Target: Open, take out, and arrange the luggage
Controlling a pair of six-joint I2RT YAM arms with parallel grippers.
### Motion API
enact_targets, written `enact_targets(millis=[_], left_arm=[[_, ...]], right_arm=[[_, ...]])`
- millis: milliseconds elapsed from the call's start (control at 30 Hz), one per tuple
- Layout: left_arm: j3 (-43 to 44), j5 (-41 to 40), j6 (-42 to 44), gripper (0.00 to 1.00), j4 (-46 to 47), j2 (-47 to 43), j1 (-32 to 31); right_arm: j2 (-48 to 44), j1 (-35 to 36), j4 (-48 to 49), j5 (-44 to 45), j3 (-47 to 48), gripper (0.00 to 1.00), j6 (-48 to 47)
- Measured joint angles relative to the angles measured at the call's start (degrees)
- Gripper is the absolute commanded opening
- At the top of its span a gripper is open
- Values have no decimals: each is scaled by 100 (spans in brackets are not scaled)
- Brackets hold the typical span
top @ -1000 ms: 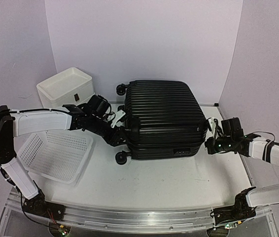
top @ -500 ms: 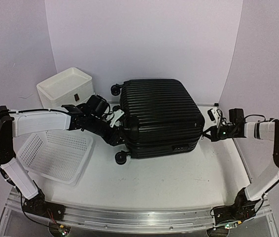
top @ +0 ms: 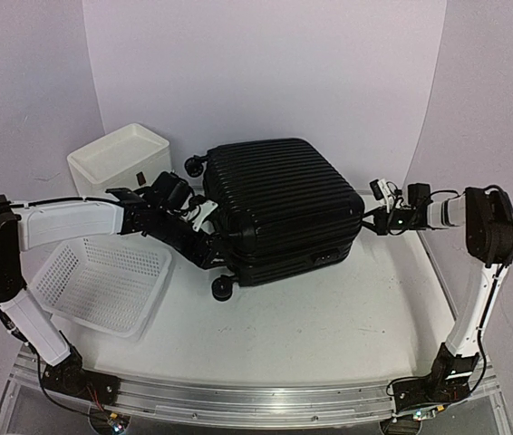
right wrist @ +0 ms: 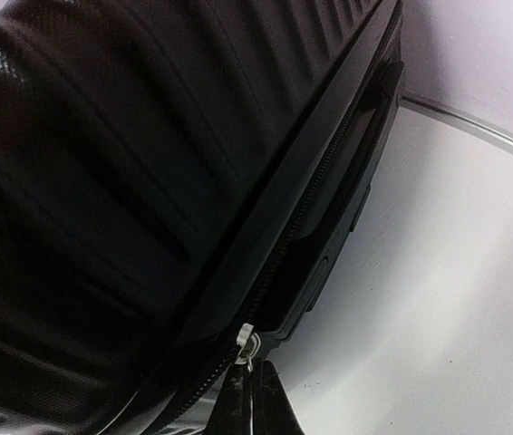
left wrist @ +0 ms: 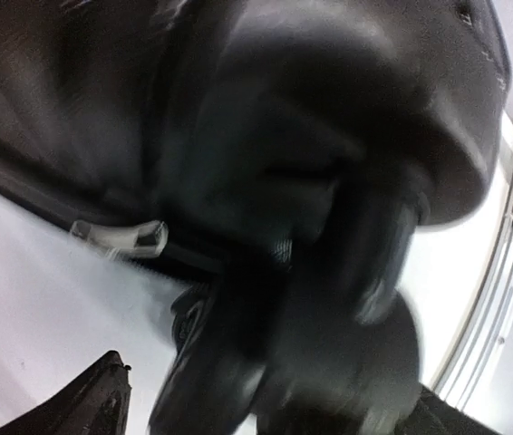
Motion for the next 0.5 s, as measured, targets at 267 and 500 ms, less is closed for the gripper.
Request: enact_targets(millis=[267, 500], left_arm=[[1222, -37, -881, 96, -964, -284, 446], [3453, -308, -1996, 95, -1084, 1176, 1021]], right_arm=[[-109, -79, 1058, -61, -612, 0, 157], [-612, -122, 1856, 9, -1552, 0, 455]])
